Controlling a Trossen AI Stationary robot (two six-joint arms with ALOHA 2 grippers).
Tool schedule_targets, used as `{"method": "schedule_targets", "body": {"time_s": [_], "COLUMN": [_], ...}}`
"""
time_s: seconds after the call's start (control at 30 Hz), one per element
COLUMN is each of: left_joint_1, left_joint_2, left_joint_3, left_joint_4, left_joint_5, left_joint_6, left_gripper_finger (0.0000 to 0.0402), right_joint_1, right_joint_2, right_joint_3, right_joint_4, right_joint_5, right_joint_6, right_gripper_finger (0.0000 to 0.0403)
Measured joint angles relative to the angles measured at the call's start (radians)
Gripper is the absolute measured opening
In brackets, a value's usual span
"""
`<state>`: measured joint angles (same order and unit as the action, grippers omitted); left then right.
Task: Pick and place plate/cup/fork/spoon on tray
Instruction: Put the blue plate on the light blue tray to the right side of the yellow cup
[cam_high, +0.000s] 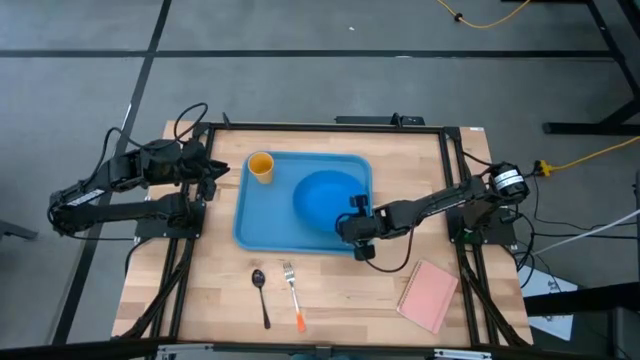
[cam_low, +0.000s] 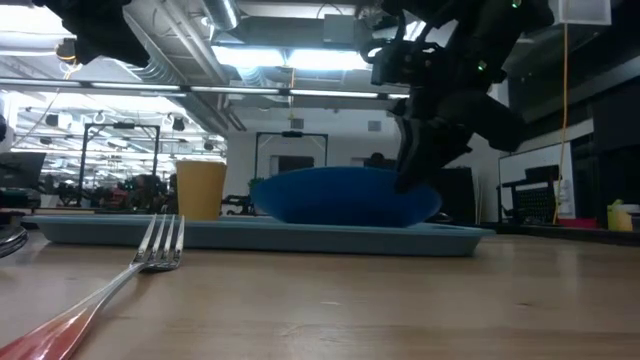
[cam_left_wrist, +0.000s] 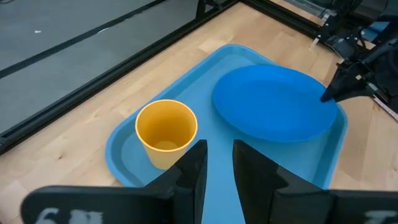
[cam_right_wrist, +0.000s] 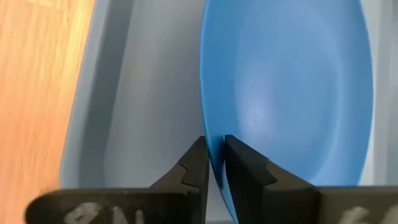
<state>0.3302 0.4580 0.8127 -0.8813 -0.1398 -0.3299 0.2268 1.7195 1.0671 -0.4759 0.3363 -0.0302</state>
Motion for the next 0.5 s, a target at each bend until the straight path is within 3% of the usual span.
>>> {"method": "schedule_targets", "body": {"time_s": [0.5], "left_joint_1": [0.000], "left_joint_2": [0.000], "left_joint_3": [0.000], "left_joint_4": [0.000], "left_joint_5": [0.000], "left_joint_6": [0.000], "left_gripper_finger": [0.0070], "right_joint_1": [0.000], "right_joint_2": [0.000], "right_joint_3": [0.000], "right_joint_4": [0.026], "right_joint_5": [-0.019], "right_joint_6": [0.026], "right_gripper_finger": [0.0112]}}
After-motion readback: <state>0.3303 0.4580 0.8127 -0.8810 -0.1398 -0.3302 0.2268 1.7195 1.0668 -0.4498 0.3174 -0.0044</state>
